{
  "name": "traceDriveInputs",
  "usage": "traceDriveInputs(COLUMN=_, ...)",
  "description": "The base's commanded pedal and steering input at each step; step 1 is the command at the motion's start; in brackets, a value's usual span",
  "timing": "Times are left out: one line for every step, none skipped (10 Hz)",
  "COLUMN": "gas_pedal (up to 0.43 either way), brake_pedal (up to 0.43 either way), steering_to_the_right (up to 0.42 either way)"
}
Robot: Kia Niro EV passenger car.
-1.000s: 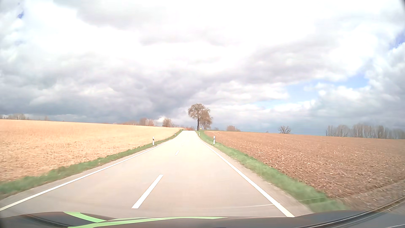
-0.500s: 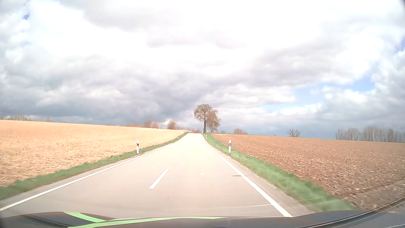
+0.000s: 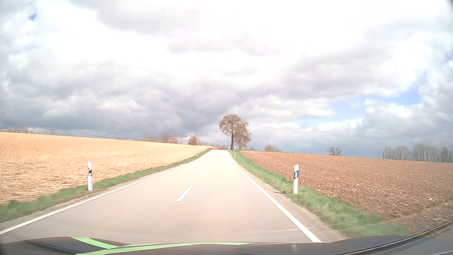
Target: Follow the waypoints while adhering to traffic rules and regulations
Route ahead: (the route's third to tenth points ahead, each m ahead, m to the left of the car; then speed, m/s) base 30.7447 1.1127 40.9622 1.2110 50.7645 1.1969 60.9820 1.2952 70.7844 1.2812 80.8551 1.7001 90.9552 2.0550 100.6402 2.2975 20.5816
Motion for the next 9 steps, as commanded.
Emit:
traceDriveInputs(gas_pedal=0.209, brake_pedal=0.0, steering_to_the_right=-0.004)
traceDriveInputs(gas_pedal=0.209, brake_pedal=0.0, steering_to_the_right=-0.004)
traceDriveInputs(gas_pedal=0.209, brake_pedal=0.0, steering_to_the_right=-0.003)
traceDriveInputs(gas_pedal=0.209, brake_pedal=0.0, steering_to_the_right=-0.002)
traceDriveInputs(gas_pedal=0.209, brake_pedal=0.0, steering_to_the_right=-0.001)
traceDriveInputs(gas_pedal=0.209, brake_pedal=0.0, steering_to_the_right=0.0)
traceDriveInputs(gas_pedal=0.209, brake_pedal=0.0, steering_to_the_right=0.0)
traceDriveInputs(gas_pedal=0.209, brake_pedal=0.0, steering_to_the_right=0.0)
traceDriveInputs(gas_pedal=0.209, brake_pedal=0.0, steering_to_the_right=0.0)
